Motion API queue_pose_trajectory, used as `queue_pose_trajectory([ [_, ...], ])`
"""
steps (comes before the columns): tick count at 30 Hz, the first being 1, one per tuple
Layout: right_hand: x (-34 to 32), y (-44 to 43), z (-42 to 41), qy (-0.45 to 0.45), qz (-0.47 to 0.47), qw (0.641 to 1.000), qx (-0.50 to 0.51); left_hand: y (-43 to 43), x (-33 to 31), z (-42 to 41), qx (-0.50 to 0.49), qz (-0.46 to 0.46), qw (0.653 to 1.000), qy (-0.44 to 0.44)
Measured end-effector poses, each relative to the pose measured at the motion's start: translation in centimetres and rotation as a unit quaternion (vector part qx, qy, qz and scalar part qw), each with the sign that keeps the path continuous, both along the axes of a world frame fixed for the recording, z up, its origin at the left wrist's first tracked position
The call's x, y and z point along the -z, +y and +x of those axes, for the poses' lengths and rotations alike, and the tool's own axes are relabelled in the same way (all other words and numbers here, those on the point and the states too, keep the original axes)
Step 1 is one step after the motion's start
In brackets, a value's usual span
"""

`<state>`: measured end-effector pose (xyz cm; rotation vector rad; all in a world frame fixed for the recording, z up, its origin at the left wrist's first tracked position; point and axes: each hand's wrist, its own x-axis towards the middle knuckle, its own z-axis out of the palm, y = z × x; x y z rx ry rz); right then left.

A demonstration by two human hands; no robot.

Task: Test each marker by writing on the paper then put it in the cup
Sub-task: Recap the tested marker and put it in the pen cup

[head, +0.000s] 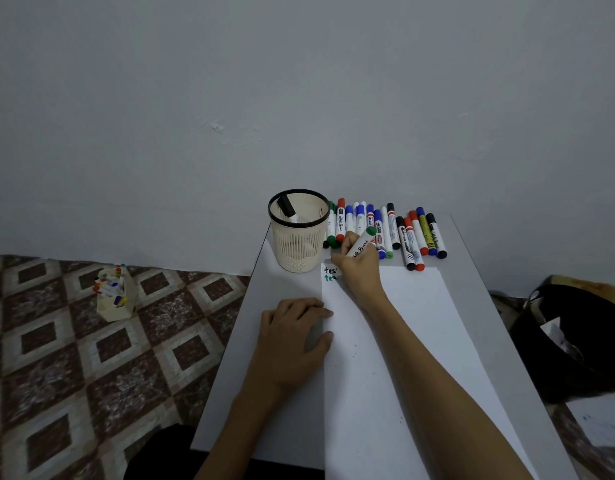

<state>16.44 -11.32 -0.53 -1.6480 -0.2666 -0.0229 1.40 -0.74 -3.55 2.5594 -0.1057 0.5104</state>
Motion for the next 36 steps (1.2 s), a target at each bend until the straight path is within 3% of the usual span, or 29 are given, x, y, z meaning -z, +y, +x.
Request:
queue_pose_trajectory([
  [5, 0.0, -0.1, 0.1, 0.0, -0.007, 1.0, -0.011, 0.1, 0.1, 0.2, -0.003, 0.004, 1.0, -0.001],
  [9, 0.0, -0.2, 0.2, 0.015, 0.039, 0.999, 0.022, 0.1, 0.2, 0.2, -0.002, 0.005, 1.0, 0.002],
  [21, 0.3, 0.0, 0.0, 0.018, 0.018, 1.0, 0.016, 0.0, 0.1, 0.2, -0.001, 0.003, 1.0, 0.001],
  [25, 0.2, 0.1, 0.2, 0.077, 0.068, 0.995, 0.008, 0.0, 0.0, 0.1, 0.0, 0.001, 1.0, -0.002],
  [29, -0.2, -0.5, 0.2, 0.06, 0.119, 0.991, 0.021, -0.1, -0.2, 0.1, -0.002, -0.014, 1.0, -0.008],
  [33, -1.2, -1.2, 0.2, 0.119, 0.233, 0.965, 0.031, 0.0, -0.8, -0.4, -0.067, -0.059, 0.995, -0.031],
  [36, -2.1, -1.7, -0.2, 0.143, 0.249, 0.958, 0.0, 0.0, -0.4, -0.5, -0.096, -0.031, 0.995, -0.026],
])
